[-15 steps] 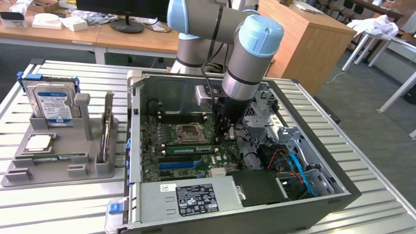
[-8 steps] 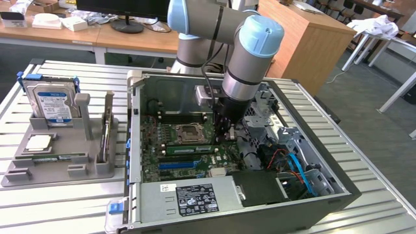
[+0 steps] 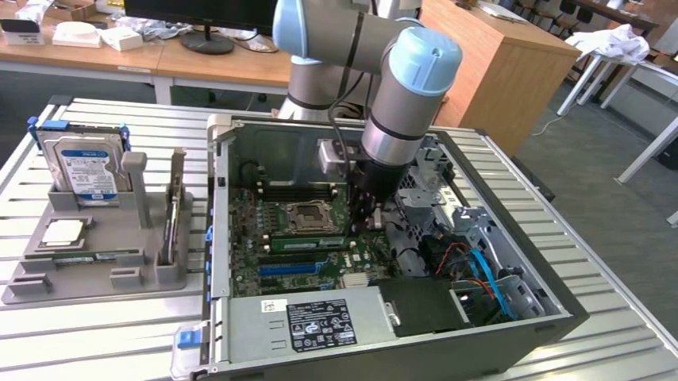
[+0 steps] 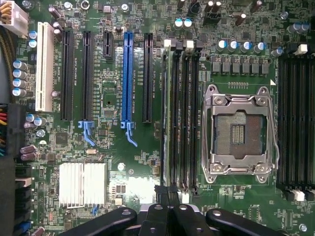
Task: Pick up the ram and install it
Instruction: 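Insert the ram into the slot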
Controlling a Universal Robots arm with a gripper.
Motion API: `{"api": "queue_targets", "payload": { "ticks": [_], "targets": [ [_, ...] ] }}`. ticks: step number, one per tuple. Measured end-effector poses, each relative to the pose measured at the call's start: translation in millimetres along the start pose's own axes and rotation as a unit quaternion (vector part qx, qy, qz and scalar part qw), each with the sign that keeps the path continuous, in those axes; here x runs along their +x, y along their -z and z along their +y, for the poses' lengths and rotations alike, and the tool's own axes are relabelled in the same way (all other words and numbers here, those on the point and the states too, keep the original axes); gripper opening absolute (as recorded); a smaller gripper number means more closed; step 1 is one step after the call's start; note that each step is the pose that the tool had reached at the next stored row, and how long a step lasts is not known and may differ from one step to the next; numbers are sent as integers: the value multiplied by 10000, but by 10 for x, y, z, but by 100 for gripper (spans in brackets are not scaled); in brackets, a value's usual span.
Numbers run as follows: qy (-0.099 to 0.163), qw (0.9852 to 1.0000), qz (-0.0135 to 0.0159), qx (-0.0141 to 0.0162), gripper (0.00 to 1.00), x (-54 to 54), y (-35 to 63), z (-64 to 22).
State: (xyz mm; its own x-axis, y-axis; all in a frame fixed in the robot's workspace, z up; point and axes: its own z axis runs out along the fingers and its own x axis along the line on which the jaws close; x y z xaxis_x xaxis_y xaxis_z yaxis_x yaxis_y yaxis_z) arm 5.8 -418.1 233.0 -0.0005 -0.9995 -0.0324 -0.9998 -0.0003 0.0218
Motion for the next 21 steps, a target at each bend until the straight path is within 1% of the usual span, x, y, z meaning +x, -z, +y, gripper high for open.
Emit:
{"api": "queue_targets", "payload": {
  "ticks": [3,11,17,21],
  "targets": [
    [0,10000,0,0,10,1,-15,0],
    [1,10000,0,0,10,-32,-19,-1],
    [0,10000,1,0,10,-35,-20,0],
    [0,10000,0,0,10,-34,-42,-1]
  ]
}}
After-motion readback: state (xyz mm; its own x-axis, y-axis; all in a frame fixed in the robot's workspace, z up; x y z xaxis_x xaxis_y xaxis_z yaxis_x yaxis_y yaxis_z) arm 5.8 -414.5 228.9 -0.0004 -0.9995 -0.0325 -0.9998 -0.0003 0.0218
